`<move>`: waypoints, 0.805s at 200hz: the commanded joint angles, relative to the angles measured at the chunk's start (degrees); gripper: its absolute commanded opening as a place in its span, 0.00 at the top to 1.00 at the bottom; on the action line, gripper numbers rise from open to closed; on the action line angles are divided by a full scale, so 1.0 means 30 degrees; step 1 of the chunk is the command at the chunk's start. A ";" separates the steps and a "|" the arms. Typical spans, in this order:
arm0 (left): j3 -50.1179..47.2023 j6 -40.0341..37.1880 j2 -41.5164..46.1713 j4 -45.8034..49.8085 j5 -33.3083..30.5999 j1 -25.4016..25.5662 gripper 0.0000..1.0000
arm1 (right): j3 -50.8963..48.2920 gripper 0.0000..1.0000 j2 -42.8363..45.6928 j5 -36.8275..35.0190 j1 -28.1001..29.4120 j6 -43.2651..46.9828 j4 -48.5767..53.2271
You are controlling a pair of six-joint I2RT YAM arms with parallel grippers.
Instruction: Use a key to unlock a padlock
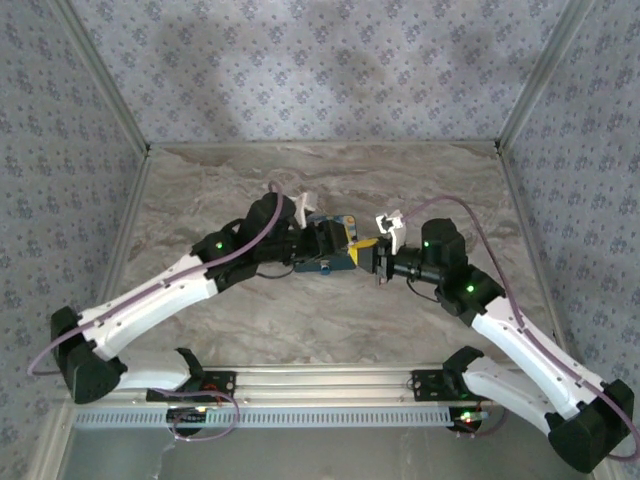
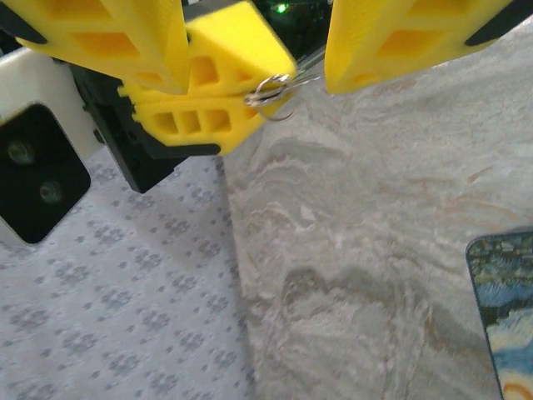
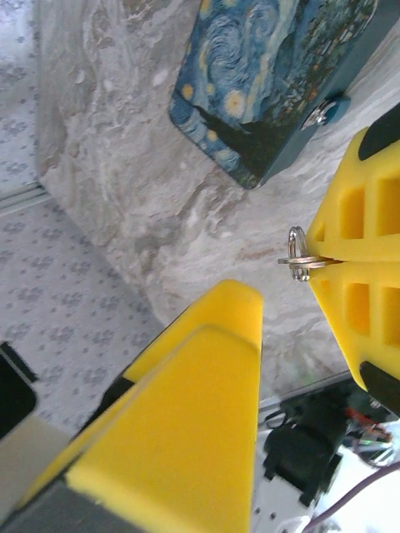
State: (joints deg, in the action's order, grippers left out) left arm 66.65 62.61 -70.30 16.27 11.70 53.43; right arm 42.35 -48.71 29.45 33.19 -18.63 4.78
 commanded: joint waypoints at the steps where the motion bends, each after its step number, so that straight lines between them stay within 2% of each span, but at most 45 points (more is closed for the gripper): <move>1: -0.1572 -0.1030 0.1502 -0.2831 -0.0604 -0.0184 0.55 | 0.0034 1.00 0.0654 0.1278 -0.0417 -0.1748 -0.1558; 26: -0.3755 -0.1706 0.2435 -0.5720 -0.0354 -0.0202 0.56 | -0.0052 1.00 0.0818 0.1847 -0.0871 -0.3671 -0.2923; 61: -0.6235 -0.2184 0.3064 -1.0306 0.0360 -0.0091 0.73 | -0.0086 1.00 0.0847 0.2441 -0.0939 -0.6012 -0.4705; 73: -0.6610 -0.2573 0.3208 -1.1469 0.0477 0.0055 0.75 | -0.0141 1.00 0.0953 0.2538 -0.0929 -0.6759 -0.5243; 92: -0.6826 -0.3399 0.3333 -1.2785 0.0820 0.0336 0.75 | -0.0397 1.00 0.1161 0.2474 -0.0913 -0.7689 -0.6059; 134: -0.7731 -0.4167 0.3713 -1.5825 0.1432 0.0530 0.66 | -0.0807 1.00 0.1527 0.2194 -0.0869 -0.8391 -0.6451; 142: -0.7829 -0.4168 0.3746 -1.6037 0.1511 0.0530 0.63 | -0.0885 1.00 0.1600 0.2251 -0.0868 -0.8487 -0.6582; 161: -0.7674 -0.4247 0.3674 -1.5933 0.1780 0.0590 0.62 | -0.0932 1.00 0.1729 0.2311 -0.0872 -0.8751 -0.6831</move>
State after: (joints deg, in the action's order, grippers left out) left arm 43.68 51.75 -60.07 -26.02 14.85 54.54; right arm 40.01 -44.80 35.44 30.61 -42.46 -12.62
